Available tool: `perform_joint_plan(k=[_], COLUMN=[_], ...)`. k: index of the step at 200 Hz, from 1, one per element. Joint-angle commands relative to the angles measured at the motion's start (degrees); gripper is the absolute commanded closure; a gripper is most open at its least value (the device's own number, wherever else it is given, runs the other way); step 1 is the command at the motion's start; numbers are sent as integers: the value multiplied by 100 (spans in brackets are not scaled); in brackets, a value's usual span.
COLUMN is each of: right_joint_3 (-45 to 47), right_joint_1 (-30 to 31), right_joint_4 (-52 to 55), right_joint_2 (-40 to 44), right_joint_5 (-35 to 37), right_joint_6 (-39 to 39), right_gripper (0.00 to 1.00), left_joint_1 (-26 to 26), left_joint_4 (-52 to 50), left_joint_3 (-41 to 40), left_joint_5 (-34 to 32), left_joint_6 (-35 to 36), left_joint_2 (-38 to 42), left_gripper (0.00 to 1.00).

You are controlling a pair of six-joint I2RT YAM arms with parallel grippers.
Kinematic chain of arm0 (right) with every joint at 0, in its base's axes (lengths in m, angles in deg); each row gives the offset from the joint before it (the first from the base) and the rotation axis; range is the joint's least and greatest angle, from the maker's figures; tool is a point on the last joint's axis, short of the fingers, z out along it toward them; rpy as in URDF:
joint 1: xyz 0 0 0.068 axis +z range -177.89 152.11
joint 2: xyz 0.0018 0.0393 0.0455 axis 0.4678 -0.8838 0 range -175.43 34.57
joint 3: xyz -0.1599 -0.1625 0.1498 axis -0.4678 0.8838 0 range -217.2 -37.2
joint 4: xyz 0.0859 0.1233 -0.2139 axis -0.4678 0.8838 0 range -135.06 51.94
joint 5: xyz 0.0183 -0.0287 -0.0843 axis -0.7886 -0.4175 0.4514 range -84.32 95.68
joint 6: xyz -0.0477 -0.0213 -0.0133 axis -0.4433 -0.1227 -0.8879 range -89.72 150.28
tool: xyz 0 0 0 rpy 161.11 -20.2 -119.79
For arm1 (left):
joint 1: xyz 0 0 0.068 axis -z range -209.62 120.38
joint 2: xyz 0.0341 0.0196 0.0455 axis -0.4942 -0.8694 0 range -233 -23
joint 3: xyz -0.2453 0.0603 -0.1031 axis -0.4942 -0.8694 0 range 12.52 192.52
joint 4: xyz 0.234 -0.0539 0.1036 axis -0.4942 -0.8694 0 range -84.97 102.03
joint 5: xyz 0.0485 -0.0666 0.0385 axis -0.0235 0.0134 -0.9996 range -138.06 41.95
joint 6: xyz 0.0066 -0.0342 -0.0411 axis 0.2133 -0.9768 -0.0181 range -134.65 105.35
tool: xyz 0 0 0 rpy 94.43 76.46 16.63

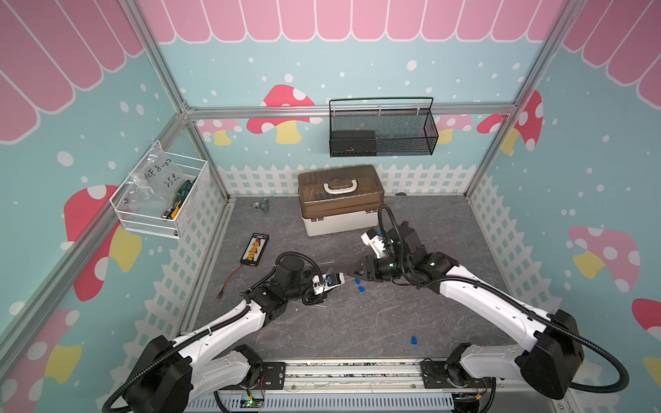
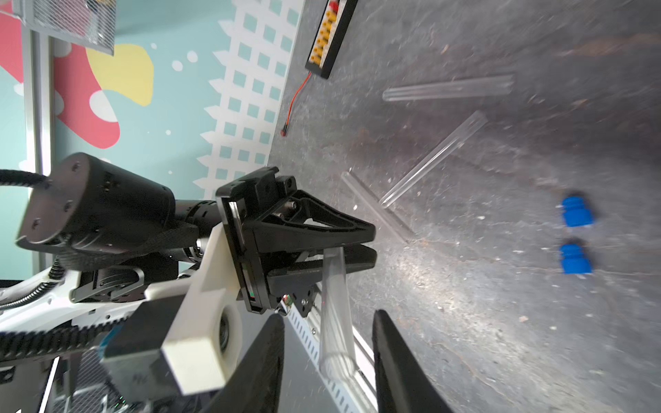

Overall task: Insert stoppers into test tubes
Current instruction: Pick up the test tube at the center of the board, then pick up the stopper from the center of the board.

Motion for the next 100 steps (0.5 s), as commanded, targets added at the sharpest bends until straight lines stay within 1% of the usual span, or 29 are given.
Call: perform_joint_plan(k=[1,15,31,48,64,81,100], right_joint_3=[6,-23,53,310,673,1112,1632], right_joint_1=[-66,-68,-55,9,82,109,110], right_joint_4=[1278,2285,3319,4134,4585,4795,4684], right_joint_2=[454,583,637,702,892,1147,1158], right_joint_5=[1599,2460,2969,3116,3189,3253,2992], right_joint_6=[-502,-601,-520,-330,-85,153,285], right_gripper=[60,61,62,62,62,60,57], left_joint_1=[60,98,96,96,96,97,96], left_joint_4=[441,486,438,454,512,522,547], left_joint_3=[171,300,448,533,552,573,553], left_joint_5=[-330,-529,-649,-704,-718,-656,-608], left_joint_6=[-713,-1083,-1286,-1373,-1380,-1360,-1341], left_joint_2=[-117,-222,-347,-423,-452,-429,-375], left_gripper=[100,100,100,100,100,100,100])
